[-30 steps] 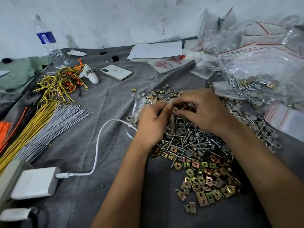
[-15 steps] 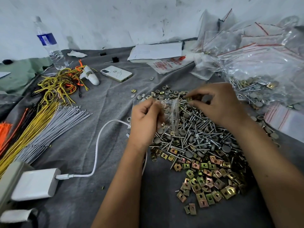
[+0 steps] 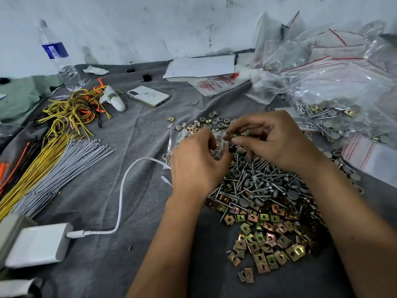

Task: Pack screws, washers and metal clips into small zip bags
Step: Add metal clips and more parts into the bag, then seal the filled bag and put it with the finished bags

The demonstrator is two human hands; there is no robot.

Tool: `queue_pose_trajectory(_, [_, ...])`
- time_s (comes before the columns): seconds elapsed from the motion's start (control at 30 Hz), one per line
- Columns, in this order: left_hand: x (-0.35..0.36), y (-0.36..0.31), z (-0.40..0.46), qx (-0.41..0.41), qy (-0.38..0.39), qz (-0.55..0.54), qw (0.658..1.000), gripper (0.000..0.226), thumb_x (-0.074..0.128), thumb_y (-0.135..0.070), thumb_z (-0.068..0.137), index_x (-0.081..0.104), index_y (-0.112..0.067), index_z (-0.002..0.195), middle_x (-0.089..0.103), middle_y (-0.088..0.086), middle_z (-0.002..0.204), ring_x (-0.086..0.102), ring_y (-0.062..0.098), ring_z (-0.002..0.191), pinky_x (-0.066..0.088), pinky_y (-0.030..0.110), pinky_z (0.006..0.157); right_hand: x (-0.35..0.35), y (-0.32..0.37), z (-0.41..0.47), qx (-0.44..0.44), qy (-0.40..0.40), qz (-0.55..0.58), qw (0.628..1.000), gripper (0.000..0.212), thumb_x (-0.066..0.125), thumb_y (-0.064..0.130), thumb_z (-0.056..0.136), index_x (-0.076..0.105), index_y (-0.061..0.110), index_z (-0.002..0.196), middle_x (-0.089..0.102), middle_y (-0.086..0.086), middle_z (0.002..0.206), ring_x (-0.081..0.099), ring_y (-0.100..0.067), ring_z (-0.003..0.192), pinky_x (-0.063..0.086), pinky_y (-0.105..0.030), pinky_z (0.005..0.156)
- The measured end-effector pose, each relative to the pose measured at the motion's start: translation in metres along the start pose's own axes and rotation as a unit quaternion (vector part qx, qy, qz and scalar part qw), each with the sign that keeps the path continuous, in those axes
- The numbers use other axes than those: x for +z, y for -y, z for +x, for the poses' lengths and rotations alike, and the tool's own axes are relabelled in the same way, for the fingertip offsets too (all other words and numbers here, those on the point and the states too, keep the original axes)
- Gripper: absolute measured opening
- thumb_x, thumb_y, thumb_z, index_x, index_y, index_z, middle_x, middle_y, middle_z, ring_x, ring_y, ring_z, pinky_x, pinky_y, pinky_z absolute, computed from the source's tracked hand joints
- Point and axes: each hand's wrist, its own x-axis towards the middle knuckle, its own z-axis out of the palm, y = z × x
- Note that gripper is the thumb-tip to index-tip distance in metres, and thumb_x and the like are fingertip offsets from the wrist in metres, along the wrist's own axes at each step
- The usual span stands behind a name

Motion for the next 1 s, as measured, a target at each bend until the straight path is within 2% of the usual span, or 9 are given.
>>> queue_pose_trajectory(0.2, [0.002,0.007,0.003,-0.054,0.056,-0.044,0.996,0.018,0.069,-0.025,0.089,0.061,-0.02,0.073,0.062,-0.004,0.063,0.058,0.016,0.06,0.046,0.034,0.054,0.01,-0.001,0.002,0.021,0.04,-0.023,0.999,0.021,0.075,0.013,0.091,0.075,0.018,0.111,0.078,0.006,0.097,0.072,-0.019,0.056,0.056,-0.021,0.059])
queue_pose_trajectory(0.3, [0.002,0.008,0.007,-0.072,0.061,-0.122,0.988,0.02,0.071,-0.016,0.091,0.064,-0.02,0.073,0.063,-0.006,0.061,0.058,0.01,0.058,0.041,0.025,0.052,0.009,-0.002,0.001,0.032,0.055,-0.076,0.995,0.019,0.074,0.013,0.092,0.074,0.019,0.109,0.077,0.009,0.096,0.071,-0.015,0.055,0.054,-0.015,0.063])
queue_pose_trajectory(0.43, [0.001,0.004,0.004,-0.06,0.016,-0.181,0.982,0.023,0.069,-0.018,0.092,0.061,-0.023,0.071,0.061,-0.012,0.062,0.053,0.003,0.054,0.035,0.013,0.049,0.011,0.0,0.005,0.014,0.068,-0.193,0.979,0.021,0.078,0.019,0.089,0.077,0.024,0.109,0.077,0.012,0.095,0.071,0.001,0.081,0.06,-0.032,0.08])
queue_pose_trajectory(0.53, [0.001,0.001,0.003,-0.053,-0.003,-0.209,0.976,0.022,0.066,-0.019,0.09,0.06,-0.021,0.069,0.061,-0.007,0.062,0.05,0.003,0.051,0.034,0.012,0.049,0.017,0.002,0.005,0.016,0.037,-0.229,0.973,0.035,0.084,0.023,0.083,0.076,0.026,0.117,0.077,0.008,0.095,0.07,-0.002,0.084,0.059,-0.035,0.083])
queue_pose_trajectory(0.63, [0.001,0.0,0.004,-0.069,-0.014,-0.245,0.967,0.022,0.067,-0.021,0.091,0.06,-0.021,0.07,0.059,-0.002,0.058,0.05,0.007,0.05,0.039,0.021,0.049,0.014,0.005,0.004,0.02,-0.003,-0.159,0.987,0.033,0.083,0.026,0.083,0.076,0.025,0.116,0.076,0.011,0.091,0.071,0.002,0.08,0.06,-0.024,0.078])
queue_pose_trajectory(0.7, [0.0,-0.001,0.006,-0.095,-0.033,-0.271,0.958,0.022,0.067,-0.023,0.091,0.061,-0.023,0.07,0.057,-0.001,0.057,0.049,0.011,0.051,0.041,0.03,0.047,0.01,0.01,0.003,0.018,0.025,-0.123,0.992,0.033,0.077,0.043,0.084,0.078,0.024,0.11,0.076,0.013,0.092,0.071,-0.001,0.081,0.058,-0.022,0.075])
queue_pose_trajectory(0.8, [-0.002,0.0,0.007,-0.124,-0.052,-0.311,0.941,0.02,0.064,-0.026,0.092,0.063,-0.025,0.072,0.056,-0.007,0.058,0.048,0.009,0.054,0.041,0.032,0.053,0.014,0.011,0.003,0.008,0.09,-0.167,0.982,0.035,0.079,0.045,0.081,0.078,0.024,0.109,0.074,0.015,0.105,0.068,0.001,0.097,0.054,-0.028,0.09])
queue_pose_trajectory(0.93, [-0.004,-0.006,0.003,-0.087,-0.067,-0.315,0.943,0.025,0.057,-0.036,0.096,0.063,-0.02,0.078,0.059,0.008,0.064,0.049,0.015,0.055,0.042,0.04,0.052,0.011,0.009,0.004,-0.017,-0.078,-0.145,0.986,0.015,0.077,0.021,0.089,0.075,0.021,0.104,0.072,0.012,0.095,0.069,0.001,0.085,0.061,-0.031,0.077])
queue_pose_trajectory(1.0, [-0.003,-0.01,0.001,-0.036,-0.056,-0.286,0.956,0.024,0.054,-0.039,0.096,0.061,-0.024,0.079,0.06,0.0,0.065,0.055,0.017,0.058,0.045,0.04,0.053,0.003,0.011,0.003,-0.044,-0.165,-0.107,0.979,0.009,0.075,0.017,0.091,0.073,0.014,0.1,0.071,0.004,0.091,0.069,-0.011,0.084,0.061,-0.039,0.072])
